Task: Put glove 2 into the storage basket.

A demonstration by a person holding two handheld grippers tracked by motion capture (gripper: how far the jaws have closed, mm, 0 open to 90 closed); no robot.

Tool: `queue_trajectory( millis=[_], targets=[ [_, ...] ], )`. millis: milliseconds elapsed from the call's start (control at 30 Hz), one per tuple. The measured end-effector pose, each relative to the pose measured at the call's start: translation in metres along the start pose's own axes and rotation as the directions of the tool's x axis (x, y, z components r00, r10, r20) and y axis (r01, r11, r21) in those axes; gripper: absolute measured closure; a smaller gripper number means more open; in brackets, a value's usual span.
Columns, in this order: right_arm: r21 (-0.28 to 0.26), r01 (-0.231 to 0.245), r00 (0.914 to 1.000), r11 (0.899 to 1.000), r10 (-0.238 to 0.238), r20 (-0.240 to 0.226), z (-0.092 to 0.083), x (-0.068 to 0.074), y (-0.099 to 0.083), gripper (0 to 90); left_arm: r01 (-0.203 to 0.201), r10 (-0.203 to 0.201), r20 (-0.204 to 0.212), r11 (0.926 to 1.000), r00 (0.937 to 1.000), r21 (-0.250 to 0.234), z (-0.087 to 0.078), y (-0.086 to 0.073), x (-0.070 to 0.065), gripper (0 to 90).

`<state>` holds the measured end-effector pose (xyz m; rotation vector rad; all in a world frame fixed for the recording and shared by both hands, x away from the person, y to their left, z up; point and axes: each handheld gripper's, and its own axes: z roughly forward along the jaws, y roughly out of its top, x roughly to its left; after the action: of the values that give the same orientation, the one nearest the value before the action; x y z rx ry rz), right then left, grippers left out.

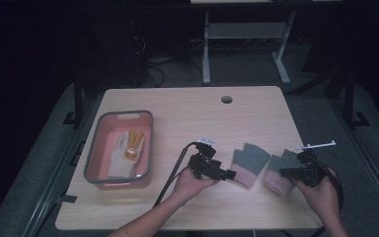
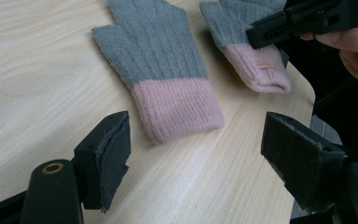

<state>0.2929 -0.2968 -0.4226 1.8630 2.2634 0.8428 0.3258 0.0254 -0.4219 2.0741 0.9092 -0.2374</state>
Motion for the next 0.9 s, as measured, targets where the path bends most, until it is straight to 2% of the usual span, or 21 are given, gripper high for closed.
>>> queue_trajectory(
  millis=[400,900],
  targets=[
    [-0.001,0.041,0.9984,0.999,-0.041,-0.040,0.000,0.029,0.018,85.1,0.007,-0.007,0.000,0.9997,1.0000,-0.022,-0.007,0.002,0.002,24.0],
    [0.018,0.113,0.9911,0.993,-0.111,-0.072,0.023,0.068,0.047,84.9,0.021,-0.021,-0.011,0.9994,0.9997,-0.029,-0.014,0.000,0.008,24.2]
  ],
)
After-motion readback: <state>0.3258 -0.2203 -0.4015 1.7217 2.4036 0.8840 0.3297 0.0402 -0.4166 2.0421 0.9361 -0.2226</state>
